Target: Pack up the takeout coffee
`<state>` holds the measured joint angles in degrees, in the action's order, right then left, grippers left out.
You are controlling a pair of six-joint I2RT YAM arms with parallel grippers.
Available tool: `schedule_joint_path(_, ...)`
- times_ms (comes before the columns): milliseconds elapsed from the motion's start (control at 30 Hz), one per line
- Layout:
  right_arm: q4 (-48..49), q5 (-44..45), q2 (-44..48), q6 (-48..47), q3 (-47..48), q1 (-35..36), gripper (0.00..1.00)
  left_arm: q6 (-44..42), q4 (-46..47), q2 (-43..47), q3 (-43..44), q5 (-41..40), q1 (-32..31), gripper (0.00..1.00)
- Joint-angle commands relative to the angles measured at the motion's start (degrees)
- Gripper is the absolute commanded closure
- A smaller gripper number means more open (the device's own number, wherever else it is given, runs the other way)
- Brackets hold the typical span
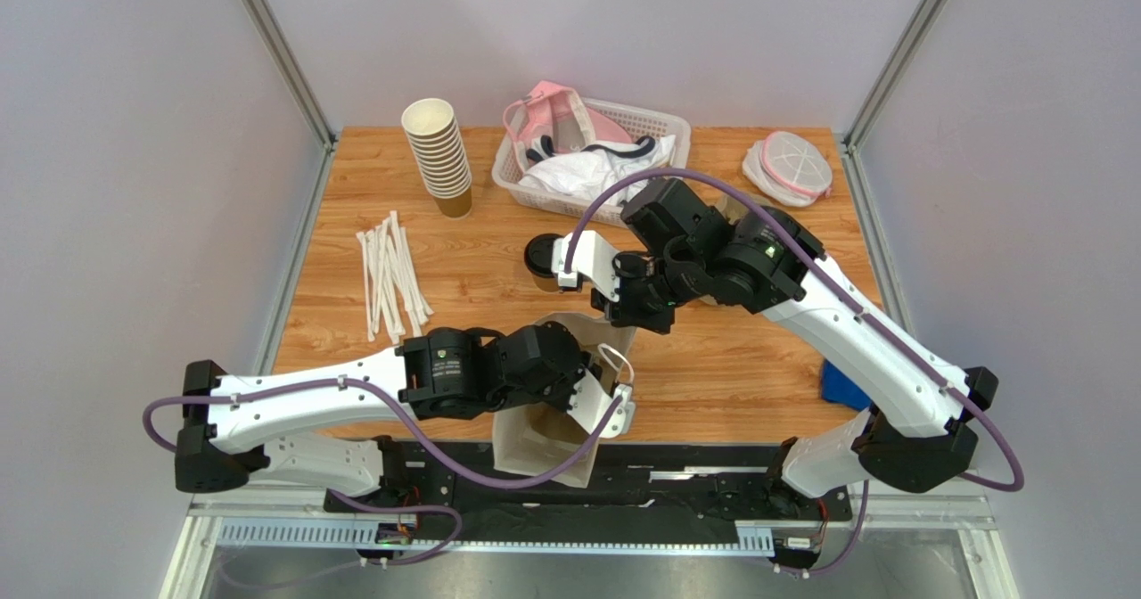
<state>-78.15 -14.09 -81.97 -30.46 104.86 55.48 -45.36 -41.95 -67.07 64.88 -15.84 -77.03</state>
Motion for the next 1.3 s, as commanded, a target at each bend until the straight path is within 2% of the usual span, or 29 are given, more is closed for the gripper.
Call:
schedule_joint_path(0,2.21,-2.79,2.08,-0.83,0.26,0.77,1.0,-1.22,2.75,0.62,-1.16,0.89,0.57,1.0)
schedule_joint_path(133,2.21,-2.17,2.08,-0.83,-0.35,0.77,1.0,-0.78,2.05,0.36,-0.37,1.07,0.66,0.99)
schedule_joint_path(233,2.3,-1.73,1.99,-0.83,-0.79,0.77,1.0,0.71,0.3,0.53,2.78,2.12,0.66,0.92)
schedule_joint_path(267,2.39,-1.73,1.91,-0.74,-0.8,0.77,1.0,1.32,-1.27,0.53,3.92,3.08,0.57,0.86)
schedule_joint_path(400,2.56,-1.38,1.55,-0.66,-0.45,0.77,1.0,3.0,-4.71,-0.52,9.46,3.97,0.57,0.77)
schedule_joint_path(500,2.56,-1.12,1.38,-0.48,-0.36,0.77,1.0,3.18,-6.03,-0.61,10.52,4.15,0.57,0.7)
schedule_joint_path(600,2.65,-1.03,1.64,-0.48,-0.53,0.85,1.0,3.44,-7.17,-0.78,10.79,4.5,0.57,0.7)
schedule_joint_path(700,2.83,-0.86,1.64,-0.48,-0.44,0.77,1.0,3.53,-7.35,-0.7,9.66,5.11,0.57,0.8)
schedule_joint_path(767,2.83,-0.86,1.55,-0.48,-0.36,0.68,1.0,3.7,-7.53,-0.87,9.39,5.02,0.57,0.82)
schedule_joint_path(933,3.0,-0.68,1.64,-0.48,-0.62,0.68,1.0,4.93,-8.41,-0.69,10.44,5.82,0.57,0.71)
schedule_joint_path(1067,3.0,-1.2,1.47,-0.22,-0.18,0.77,1.0,3.53,-5.43,-0.61,9.13,4.15,0.57,0.63)
schedule_joint_path(1267,3.0,-1.56,1.38,-0.04,0.34,0.77,1.0,-0.51,2.12,1.24,4.73,3.71,0.57,0.59)
